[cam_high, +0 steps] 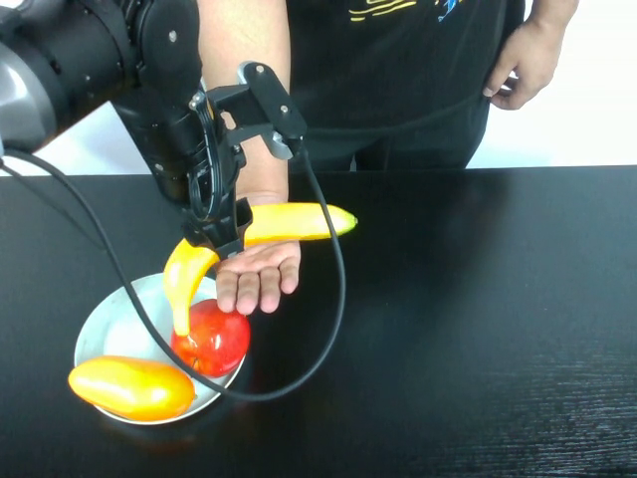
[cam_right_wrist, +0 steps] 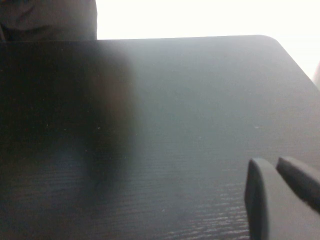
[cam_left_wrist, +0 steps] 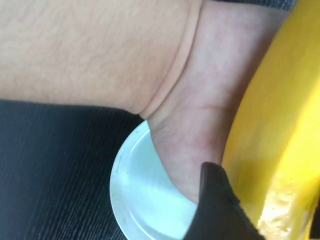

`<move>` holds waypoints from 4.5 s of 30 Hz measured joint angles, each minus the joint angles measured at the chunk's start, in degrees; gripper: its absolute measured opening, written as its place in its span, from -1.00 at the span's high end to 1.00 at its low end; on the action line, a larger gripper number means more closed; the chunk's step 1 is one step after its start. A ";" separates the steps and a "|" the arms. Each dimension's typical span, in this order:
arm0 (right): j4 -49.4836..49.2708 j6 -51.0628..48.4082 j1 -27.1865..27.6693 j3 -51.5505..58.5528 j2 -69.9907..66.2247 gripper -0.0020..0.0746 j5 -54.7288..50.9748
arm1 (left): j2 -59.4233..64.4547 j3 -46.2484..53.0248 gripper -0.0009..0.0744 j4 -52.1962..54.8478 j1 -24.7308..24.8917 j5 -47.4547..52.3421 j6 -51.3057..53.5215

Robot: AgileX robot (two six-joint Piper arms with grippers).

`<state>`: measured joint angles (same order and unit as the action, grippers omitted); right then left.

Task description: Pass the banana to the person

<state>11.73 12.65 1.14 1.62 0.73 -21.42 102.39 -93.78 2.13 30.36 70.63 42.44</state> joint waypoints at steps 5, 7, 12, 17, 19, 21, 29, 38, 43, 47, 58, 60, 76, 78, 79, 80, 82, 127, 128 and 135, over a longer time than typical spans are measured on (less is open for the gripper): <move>0.00 0.00 0.00 0.00 0.00 0.97 0.00 | 0.00 0.00 -0.09 0.08 0.00 0.00 -0.03; 0.00 0.00 0.00 0.00 0.00 0.97 0.00 | -0.29 0.00 -0.16 0.22 0.00 0.00 -0.03; 0.00 0.00 0.00 0.00 0.00 0.97 0.00 | -4.04 0.00 -0.22 0.78 0.00 0.00 -0.49; 0.00 0.00 0.00 0.00 0.00 0.97 0.00 | -12.77 0.15 0.03 0.78 0.00 0.11 -7.40; 0.00 0.00 0.00 0.00 0.00 0.97 0.00 | -17.22 1.93 0.32 0.78 0.00 0.11 -9.01; 0.00 0.00 0.00 0.00 0.00 0.97 0.00 | -22.93 5.54 0.68 1.18 0.00 0.20 -10.02; 0.00 0.00 0.00 0.00 0.00 0.97 0.00 | -49.32 30.19 0.97 2.56 0.00 -7.34 -18.46; 0.00 0.00 0.00 0.00 0.00 0.97 0.00 | -78.95 53.64 0.98 2.70 0.00 -22.42 -31.84; 0.00 0.00 0.00 0.00 0.00 0.97 0.00 | -90.04 60.56 0.98 5.78 0.00 -24.37 -34.58; 0.00 0.00 0.00 0.00 0.00 0.97 0.00 | -94.77 61.27 0.98 5.89 0.00 -24.26 -41.28; 0.00 0.00 0.00 0.00 0.00 0.97 0.00 | -96.99 76.14 0.98 12.82 0.06 -52.46 -47.86; 0.00 0.00 0.00 0.00 0.00 0.97 0.00 | -98.14 80.19 0.98 10.94 -0.36 -58.43 -44.69; 0.00 0.00 0.00 0.00 0.00 0.97 0.00 | -103.09 95.23 0.98 0.12 -17.86 -75.01 -43.06; 0.00 0.00 0.00 0.00 0.00 0.97 0.00 | -103.09 95.23 0.98 0.21 -17.94 -72.30 -43.28; 0.00 0.00 0.00 0.00 0.00 0.97 0.00 | -103.09 95.23 0.98 0.33 -17.94 -70.63 -43.45; 0.00 0.00 0.00 0.00 0.00 0.97 0.00 | -103.09 95.23 0.98 0.54 -17.94 -69.03 -43.44; 0.00 0.00 0.00 0.00 0.00 0.97 0.00 | -103.09 95.23 0.98 0.94 -17.98 -64.50 -43.44; 0.00 0.00 0.00 0.00 0.00 0.97 0.00 | -103.09 95.23 0.98 1.28 -17.98 -50.30 -43.61; 0.00 0.00 0.00 0.00 0.00 0.97 0.00 | -103.09 95.23 0.98 1.28 -17.98 -50.30 -43.61; 0.00 0.00 0.00 0.00 0.00 0.97 0.00 | -103.09 95.23 0.98 1.28 -17.98 -50.30 -43.61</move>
<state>11.73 12.65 1.14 1.62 0.73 -21.42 -0.70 1.45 3.41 12.37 20.34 -1.17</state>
